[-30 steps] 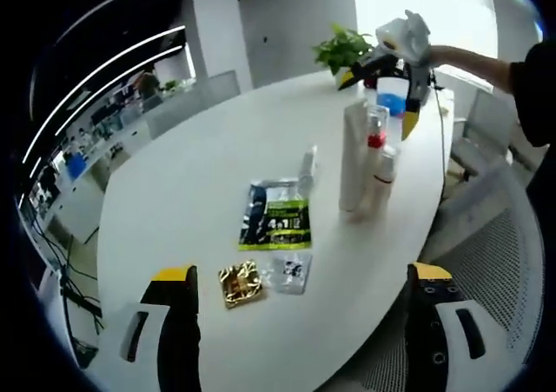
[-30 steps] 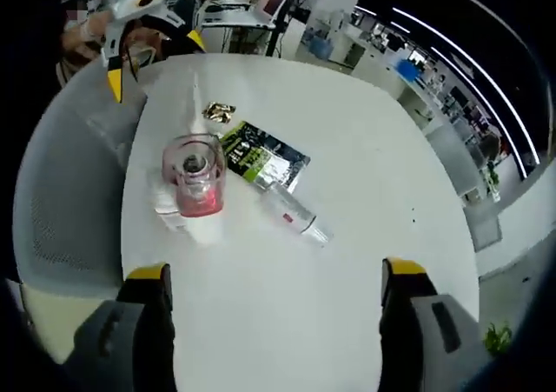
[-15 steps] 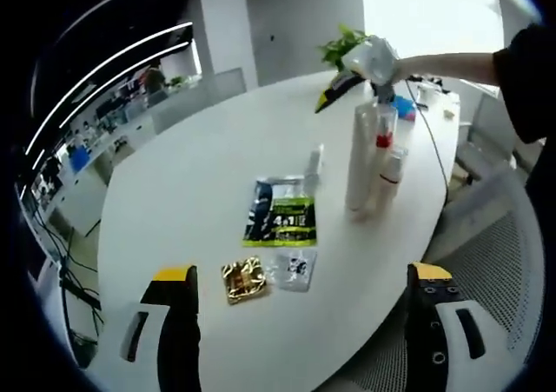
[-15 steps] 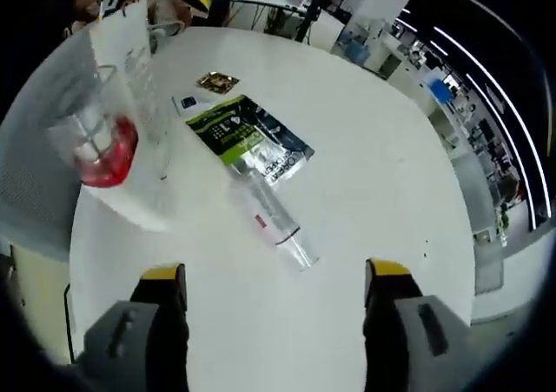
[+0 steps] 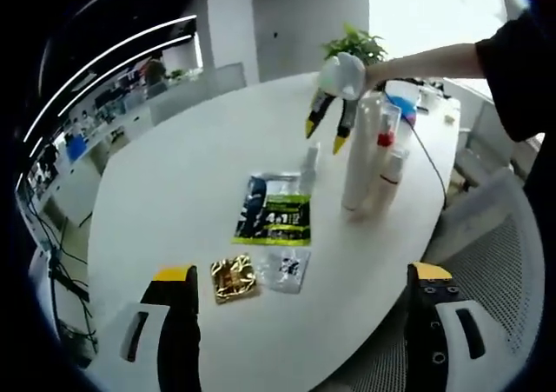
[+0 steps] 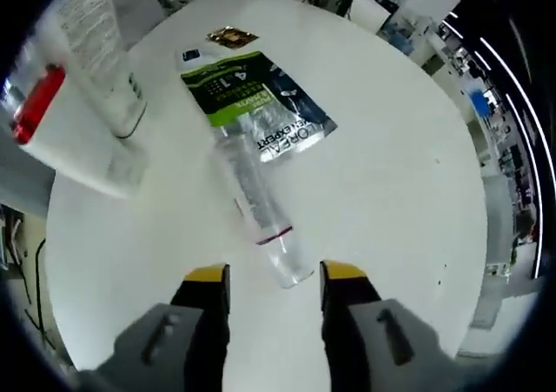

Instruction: Arrange the skincare products in the storage area until every visible bottle or jar stands upright without overlapping.

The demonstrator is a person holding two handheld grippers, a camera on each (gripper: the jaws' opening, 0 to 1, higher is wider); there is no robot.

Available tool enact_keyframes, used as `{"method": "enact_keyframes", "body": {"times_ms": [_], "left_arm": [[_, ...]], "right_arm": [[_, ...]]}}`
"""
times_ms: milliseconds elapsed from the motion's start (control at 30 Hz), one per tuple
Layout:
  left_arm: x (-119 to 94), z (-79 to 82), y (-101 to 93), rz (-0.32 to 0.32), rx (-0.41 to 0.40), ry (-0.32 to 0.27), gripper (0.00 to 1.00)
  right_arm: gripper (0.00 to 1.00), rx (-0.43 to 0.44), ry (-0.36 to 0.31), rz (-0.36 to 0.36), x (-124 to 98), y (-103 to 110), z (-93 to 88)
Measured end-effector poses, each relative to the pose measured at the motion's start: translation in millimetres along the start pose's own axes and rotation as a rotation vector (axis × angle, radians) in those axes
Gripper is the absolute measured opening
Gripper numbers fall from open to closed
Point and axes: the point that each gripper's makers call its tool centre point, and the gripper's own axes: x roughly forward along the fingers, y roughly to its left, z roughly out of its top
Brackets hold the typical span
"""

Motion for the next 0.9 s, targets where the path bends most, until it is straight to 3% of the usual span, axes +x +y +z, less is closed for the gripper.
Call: {"method": "enact_keyframes", "body": {"times_ms": [433,600,900], "left_arm": [[8,-5.5,-3.8,-0.03,0.002,0.024,0.97],[11,-7.4,-3.3,-0.033,-0.006,0.021,0.97],[11,-5.8,-5.1,-0.037,-0.002,0.017,0.97]], "right_arm": [[0.31,-0.045,0.034,0.155,15,-5,-3.0],[0.21,-0.065,0.041,0.239,15,6,-3.4],[0.18,-0.042,0.057,0.195,15,8,-4.6]]}}
